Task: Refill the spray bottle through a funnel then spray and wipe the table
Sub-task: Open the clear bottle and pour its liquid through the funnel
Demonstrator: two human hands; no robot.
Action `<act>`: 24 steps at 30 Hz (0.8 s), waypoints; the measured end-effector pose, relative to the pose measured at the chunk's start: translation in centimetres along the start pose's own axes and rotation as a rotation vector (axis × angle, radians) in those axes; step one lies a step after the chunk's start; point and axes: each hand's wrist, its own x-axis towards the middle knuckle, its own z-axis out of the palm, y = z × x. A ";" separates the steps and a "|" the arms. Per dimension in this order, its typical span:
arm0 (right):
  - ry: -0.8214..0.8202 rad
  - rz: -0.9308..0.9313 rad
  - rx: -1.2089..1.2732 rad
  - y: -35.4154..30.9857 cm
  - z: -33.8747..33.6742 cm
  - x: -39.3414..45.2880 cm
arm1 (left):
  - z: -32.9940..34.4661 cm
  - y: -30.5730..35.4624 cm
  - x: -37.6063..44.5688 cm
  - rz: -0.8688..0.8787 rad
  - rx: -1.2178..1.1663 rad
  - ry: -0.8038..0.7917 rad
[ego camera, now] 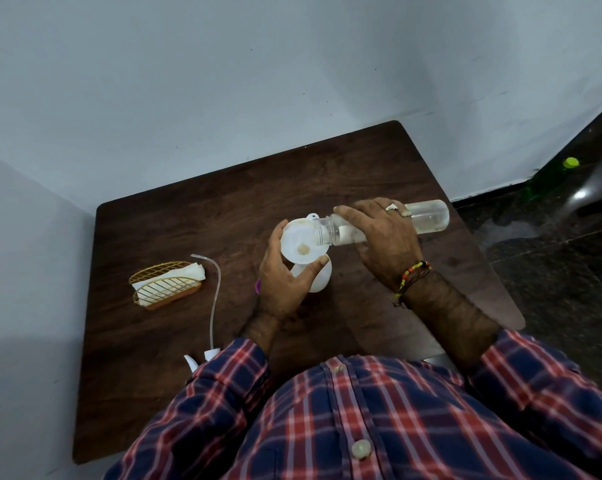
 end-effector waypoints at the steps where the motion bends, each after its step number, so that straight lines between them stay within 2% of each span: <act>1: -0.003 0.002 0.000 0.0 0.0 0.0 | 0.0 0.0 0.0 0.002 0.001 0.000; 24: 0.009 -0.009 -0.021 0.0 -0.1 0.1 | -0.1 0.0 0.1 0.016 -0.006 -0.016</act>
